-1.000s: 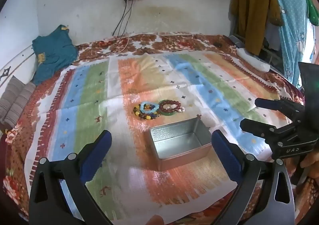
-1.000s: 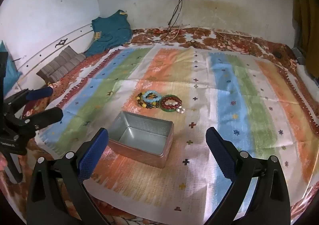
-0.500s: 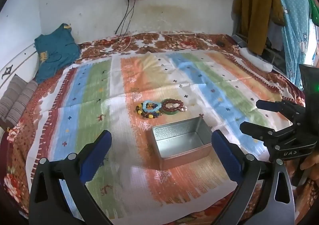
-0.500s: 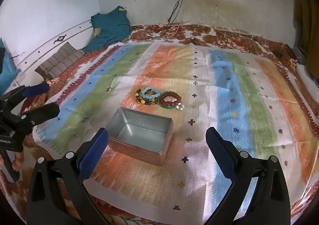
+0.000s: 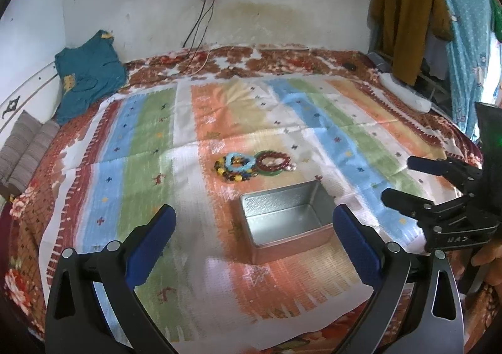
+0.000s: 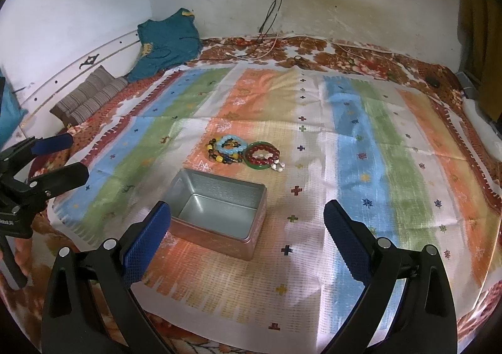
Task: Organize jewelry
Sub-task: 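Move both tools toward the cluster of bracelets beside the silver tin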
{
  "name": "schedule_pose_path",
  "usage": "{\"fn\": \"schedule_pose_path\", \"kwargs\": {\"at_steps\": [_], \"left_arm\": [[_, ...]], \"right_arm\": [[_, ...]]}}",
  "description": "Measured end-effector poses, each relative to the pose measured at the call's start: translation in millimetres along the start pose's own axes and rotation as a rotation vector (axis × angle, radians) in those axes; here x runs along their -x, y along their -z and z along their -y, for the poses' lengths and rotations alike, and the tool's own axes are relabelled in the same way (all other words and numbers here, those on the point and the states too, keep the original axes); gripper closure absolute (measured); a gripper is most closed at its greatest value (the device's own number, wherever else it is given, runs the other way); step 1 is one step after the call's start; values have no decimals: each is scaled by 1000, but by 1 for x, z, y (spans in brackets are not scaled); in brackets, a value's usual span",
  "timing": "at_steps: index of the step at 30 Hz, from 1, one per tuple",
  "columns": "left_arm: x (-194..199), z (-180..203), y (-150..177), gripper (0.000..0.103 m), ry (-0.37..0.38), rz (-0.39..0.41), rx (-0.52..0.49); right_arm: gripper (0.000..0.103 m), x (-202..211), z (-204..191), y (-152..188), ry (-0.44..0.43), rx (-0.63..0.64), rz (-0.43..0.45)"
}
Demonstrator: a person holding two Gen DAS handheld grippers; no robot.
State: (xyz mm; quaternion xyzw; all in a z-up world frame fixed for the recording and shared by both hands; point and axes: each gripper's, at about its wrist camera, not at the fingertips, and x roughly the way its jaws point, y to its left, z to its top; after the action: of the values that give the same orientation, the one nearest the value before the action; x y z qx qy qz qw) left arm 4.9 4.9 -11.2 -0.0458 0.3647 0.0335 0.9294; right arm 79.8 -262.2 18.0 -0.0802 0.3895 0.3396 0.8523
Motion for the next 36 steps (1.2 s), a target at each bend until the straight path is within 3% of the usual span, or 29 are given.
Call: {"fn": "schedule_pose_path", "kwargs": {"at_steps": [15,36], "left_arm": [[-5,-8,-2,5,-23,-17,20],[-36,-19,-21,5,-103,-88,46]], "right_arm": [[4,-3,6,2,21,-2,-13],[4,-33,7,-22,76,-6,-84]]}}
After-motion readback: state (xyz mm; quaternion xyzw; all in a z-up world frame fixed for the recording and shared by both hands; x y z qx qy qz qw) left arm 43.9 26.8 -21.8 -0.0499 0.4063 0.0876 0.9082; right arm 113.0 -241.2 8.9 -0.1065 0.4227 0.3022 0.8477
